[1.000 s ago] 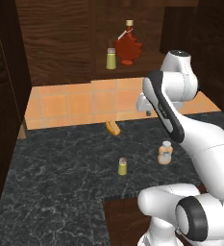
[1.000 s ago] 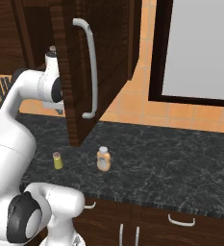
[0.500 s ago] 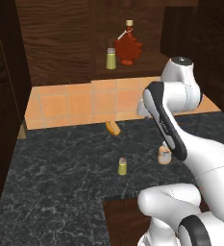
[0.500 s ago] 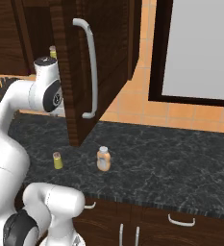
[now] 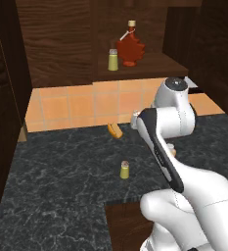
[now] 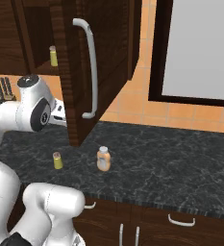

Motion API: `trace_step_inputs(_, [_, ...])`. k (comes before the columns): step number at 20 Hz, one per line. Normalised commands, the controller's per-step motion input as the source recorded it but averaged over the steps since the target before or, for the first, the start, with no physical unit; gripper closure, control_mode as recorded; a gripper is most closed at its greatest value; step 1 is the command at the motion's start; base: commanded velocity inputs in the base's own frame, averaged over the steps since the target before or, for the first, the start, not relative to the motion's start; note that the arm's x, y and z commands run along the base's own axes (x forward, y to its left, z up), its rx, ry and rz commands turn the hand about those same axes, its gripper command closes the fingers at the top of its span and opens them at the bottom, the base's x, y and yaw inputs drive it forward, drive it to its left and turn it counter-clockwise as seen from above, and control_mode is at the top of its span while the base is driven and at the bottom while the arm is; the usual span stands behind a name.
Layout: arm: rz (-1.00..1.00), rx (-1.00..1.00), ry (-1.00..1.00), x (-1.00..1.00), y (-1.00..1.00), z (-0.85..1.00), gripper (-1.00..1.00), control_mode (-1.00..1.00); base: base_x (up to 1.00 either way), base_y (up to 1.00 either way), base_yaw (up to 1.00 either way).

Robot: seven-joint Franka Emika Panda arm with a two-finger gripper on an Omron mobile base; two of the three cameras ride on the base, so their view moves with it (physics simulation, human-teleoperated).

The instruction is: Put the shaker and condiment bottle from the counter next to their counterparts in the cabinet.

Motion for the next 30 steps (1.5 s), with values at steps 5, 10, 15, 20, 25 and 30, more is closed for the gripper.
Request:
trace_step_inputs(5, [-0.34, -0.01, -0.17, -0.05, 0.47, -0.35, -1.00, -1.00, 0.00, 0.00, 0.00])
trace_step_inputs(10, [-0.19, 0.00, -0.04, -0.30, 0.20, -0.51, -1.00, -1.00, 0.00, 0.00, 0.00])
trace_step_inputs(15, [-0.20, 0.00, -0.14, -0.24, 0.42, -0.30, -1.00, -1.00, 0.00, 0.00, 0.00])
trace_step_inputs(20, [-0.13, -0.10, -0.04, 0.07, 0.56, -0.67, -1.00, -1.00, 0.00, 0.00, 0.00])
trace_step_inputs(25, [-0.06, -0.13, 0.02, 0.17, 0.40, -0.50, -1.00, -1.00, 0.00, 0.00, 0.00])
trace_step_inputs(30, [0.00, -0.08, 0.02, 0.24, 0.03, -0.36, -1.00, -1.00, 0.00, 0.00, 0.00])
